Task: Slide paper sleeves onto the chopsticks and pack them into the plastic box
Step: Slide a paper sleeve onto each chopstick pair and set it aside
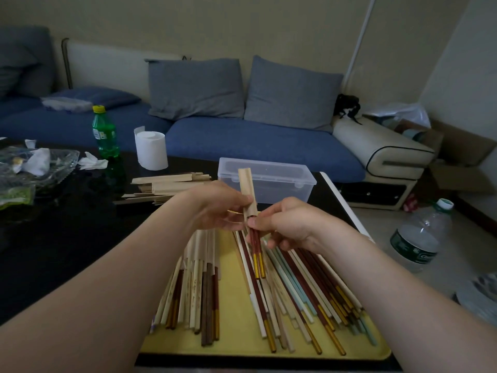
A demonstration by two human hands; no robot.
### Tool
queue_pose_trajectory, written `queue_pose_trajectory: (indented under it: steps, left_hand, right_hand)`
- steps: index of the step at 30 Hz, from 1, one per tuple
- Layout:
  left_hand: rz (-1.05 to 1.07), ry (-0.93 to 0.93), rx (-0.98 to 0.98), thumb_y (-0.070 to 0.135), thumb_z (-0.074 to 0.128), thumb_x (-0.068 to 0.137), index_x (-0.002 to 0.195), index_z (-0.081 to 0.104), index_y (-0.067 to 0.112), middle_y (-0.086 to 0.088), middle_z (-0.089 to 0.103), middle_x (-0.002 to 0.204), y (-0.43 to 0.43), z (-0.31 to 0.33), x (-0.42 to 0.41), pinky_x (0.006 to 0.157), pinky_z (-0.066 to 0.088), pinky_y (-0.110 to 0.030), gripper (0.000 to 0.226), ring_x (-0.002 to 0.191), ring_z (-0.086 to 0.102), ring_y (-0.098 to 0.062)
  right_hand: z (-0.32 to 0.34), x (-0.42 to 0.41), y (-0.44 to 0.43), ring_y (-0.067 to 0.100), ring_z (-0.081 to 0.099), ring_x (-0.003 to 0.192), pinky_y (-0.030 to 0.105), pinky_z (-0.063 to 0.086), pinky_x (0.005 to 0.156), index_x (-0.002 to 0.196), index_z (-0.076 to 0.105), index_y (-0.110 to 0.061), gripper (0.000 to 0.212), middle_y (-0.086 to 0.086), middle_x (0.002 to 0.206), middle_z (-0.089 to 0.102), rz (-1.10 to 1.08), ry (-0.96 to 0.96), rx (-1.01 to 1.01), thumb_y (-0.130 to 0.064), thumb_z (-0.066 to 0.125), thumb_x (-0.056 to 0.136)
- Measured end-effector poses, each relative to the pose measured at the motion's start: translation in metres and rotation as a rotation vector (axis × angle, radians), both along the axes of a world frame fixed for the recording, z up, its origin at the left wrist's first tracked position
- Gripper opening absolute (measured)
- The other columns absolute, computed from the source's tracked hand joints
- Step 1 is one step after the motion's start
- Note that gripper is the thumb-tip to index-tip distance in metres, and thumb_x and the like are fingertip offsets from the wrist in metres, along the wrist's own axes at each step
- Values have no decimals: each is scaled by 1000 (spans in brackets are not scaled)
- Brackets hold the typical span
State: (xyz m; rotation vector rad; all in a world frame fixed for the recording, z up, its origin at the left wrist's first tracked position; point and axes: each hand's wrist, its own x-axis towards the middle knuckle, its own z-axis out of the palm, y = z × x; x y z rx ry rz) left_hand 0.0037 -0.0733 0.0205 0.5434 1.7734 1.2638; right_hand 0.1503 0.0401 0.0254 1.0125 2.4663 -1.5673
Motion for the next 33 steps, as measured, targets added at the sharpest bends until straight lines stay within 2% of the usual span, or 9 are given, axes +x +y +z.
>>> queue_pose_trajectory:
  steps: [2,4,6,9,12,16,20,26,33]
  left_hand:
    - [17,175,-98,32,62,104,119,66,11,-10,75,106,1,-4,-6,75,62,-37,26,99,73,-24]
    - [86,474,-199,33,54,107,113,63,11,-9,71,104,0,-10,-16,70,55,-35,25,95,69,-24]
    - [169,768,-285,22,52,105,105,63,5,-12,67,101,-3,-16,-28,69,50,-36,21,89,63,-25]
    - [203,966,-404,14,57,98,112,62,6,-12,65,106,-12,-20,-36,81,53,-40,16,98,61,-27]
    - [191,1061,-557,17,64,95,138,50,10,-19,52,136,-19,-26,-39,102,48,-48,45,126,52,-38]
    - [219,1090,-671,17,71,92,145,37,11,-21,42,146,-22,-35,-51,109,43,-53,64,136,43,-43]
    - [130,1130,-707,18,68,96,144,44,14,-15,46,144,-24,-44,-65,111,40,-57,54,137,43,-38]
    - [59,1234,-703,19,63,100,139,53,15,-14,52,137,-20,-48,-75,106,46,-51,41,129,51,-37]
    - [103,1291,-662,12,66,97,120,63,14,-11,62,117,-15,-51,-82,102,51,-48,24,114,59,-31]
  right_hand:
    - [1,-3,-6,11,70,72,23,48,59,111,81,-13,22,4,98,85,26,-15,-1,-33,75,102]
    - [1,-9,-15,12,73,75,24,53,63,111,80,-9,22,7,96,84,65,-72,-39,-29,74,102]
    - [0,-15,-27,14,77,73,22,57,60,112,78,-5,21,10,92,84,100,-134,-85,-23,75,102]
    - [-5,-25,-44,17,78,74,20,61,58,117,75,1,24,16,95,83,186,-178,-130,-18,75,102]
    - [-9,-35,-59,18,79,77,21,62,60,121,73,5,28,19,100,82,264,-200,-161,-15,75,102]
    - [-12,-48,-75,11,73,61,17,53,47,115,73,2,24,13,91,83,343,-265,-59,-18,74,103]
    - [-10,-54,-76,3,57,40,15,40,38,97,75,-13,16,-3,63,71,355,-272,84,-28,78,101]
    - [-25,-71,-59,1,50,35,22,44,50,87,82,-11,33,-7,53,65,164,-80,257,-34,65,104]
    - [-27,-78,-48,7,53,45,26,45,55,88,84,-9,34,-6,53,65,17,9,224,-31,64,103]
